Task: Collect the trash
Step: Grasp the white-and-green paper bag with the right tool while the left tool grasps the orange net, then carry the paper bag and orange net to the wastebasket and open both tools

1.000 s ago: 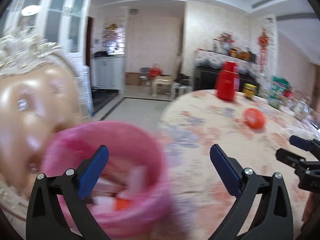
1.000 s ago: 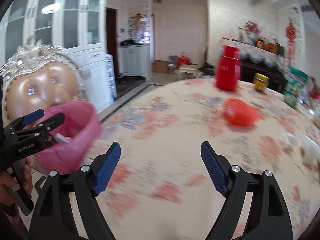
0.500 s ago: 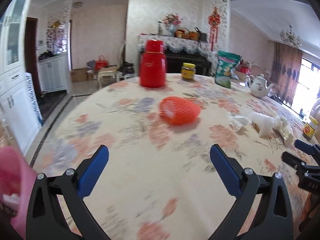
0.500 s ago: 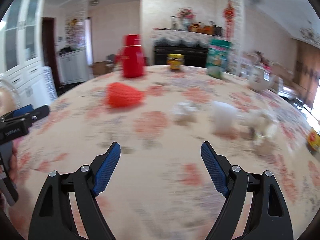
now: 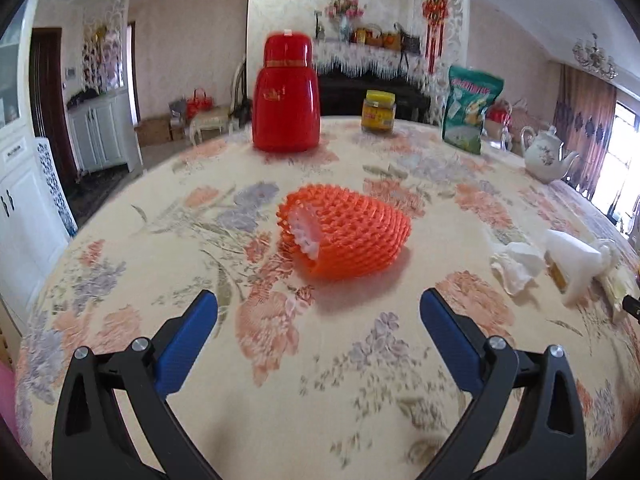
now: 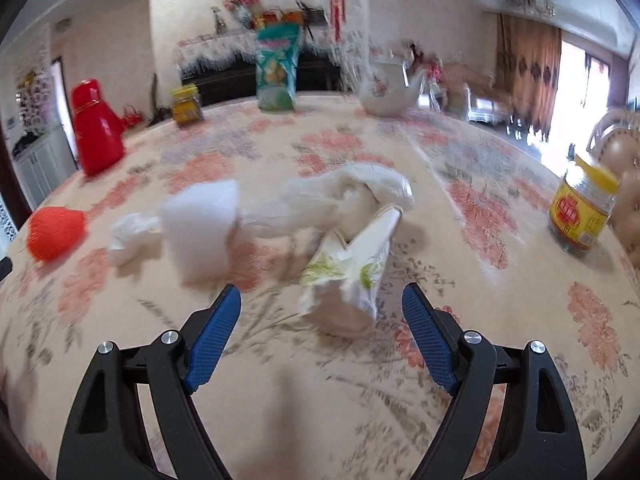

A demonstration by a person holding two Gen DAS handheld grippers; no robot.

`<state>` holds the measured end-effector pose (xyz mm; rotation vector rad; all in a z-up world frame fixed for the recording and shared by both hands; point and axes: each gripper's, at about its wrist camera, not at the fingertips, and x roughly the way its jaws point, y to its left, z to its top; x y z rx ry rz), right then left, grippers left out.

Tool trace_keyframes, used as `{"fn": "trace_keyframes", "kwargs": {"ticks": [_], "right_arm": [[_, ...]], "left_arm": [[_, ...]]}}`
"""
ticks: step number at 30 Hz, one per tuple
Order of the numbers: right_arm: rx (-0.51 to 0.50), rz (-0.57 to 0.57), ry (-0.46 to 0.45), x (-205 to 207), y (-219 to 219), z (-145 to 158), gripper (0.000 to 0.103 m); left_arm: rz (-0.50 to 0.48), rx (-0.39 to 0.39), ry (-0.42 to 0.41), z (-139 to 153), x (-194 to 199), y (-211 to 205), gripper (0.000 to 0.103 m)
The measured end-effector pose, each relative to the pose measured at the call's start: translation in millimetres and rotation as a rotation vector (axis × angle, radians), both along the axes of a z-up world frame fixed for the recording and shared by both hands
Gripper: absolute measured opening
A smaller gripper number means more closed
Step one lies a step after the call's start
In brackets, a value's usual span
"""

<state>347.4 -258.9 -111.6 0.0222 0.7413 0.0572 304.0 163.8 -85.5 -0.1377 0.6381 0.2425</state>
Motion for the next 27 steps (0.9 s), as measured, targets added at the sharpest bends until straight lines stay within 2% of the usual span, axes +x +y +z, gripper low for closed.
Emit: {"fn": "trace_keyframes", "kwargs": {"ticks": [3, 6, 10, 16, 17, 18, 19, 21, 24, 27], "right_arm": [[-0.034, -0.039, 0.079, 23.6, -3.7, -10.4, 0.078], [-0.025, -0.047, 0.118, 36.9, -5.4, -15.6, 0.078], [-0.023, -0.056, 0.124, 43.3, -7.8, -16.8, 0.078], [-0.008, -0.055, 0.135, 44.4, -8.7, -18.1, 0.076], [-0.006, -0.053, 0.136, 46.6, -8.8, -18.2, 0.068], [-0.007, -0.053, 0.136, 46.5, -8.4, -18.3, 0.056], [-0.007, -0.052, 0.136, 48.2, -9.0, -18.2, 0.050], [-0.007, -0.042, 0.124, 46.4, -7.6, -16.4, 0.046], [-0.003, -0.035, 0.091, 38.8, -5.9, -12.3, 0.045], [0.015, -0.024, 0.084, 26.1, -4.5, -10.3, 0.045]], "left_arm": [[0.009, -0.010, 0.038, -4.4, 21.0, 5.6, 0.098], [0.016, -0.013, 0.068, -8.2, 43.0, 11.2, 0.098], [0.039, 0.001, 0.136, -16.7, 80.7, 18.3, 0.098], [0.021, -0.022, 0.153, -21.0, 115.0, 19.2, 0.098], [0.007, -0.027, 0.158, -22.2, 118.7, 17.0, 0.094], [-0.008, -0.036, 0.166, -23.4, 121.3, 14.9, 0.077], [-0.032, -0.051, 0.173, -25.0, 122.6, 12.7, 0.066], [-0.053, -0.043, 0.160, -22.9, 117.0, 4.3, 0.046], [-0.107, -0.006, 0.142, -18.7, 102.5, -11.1, 0.042], [-0.129, -0.004, 0.120, -13.7, 76.8, -21.7, 0.041]]}}
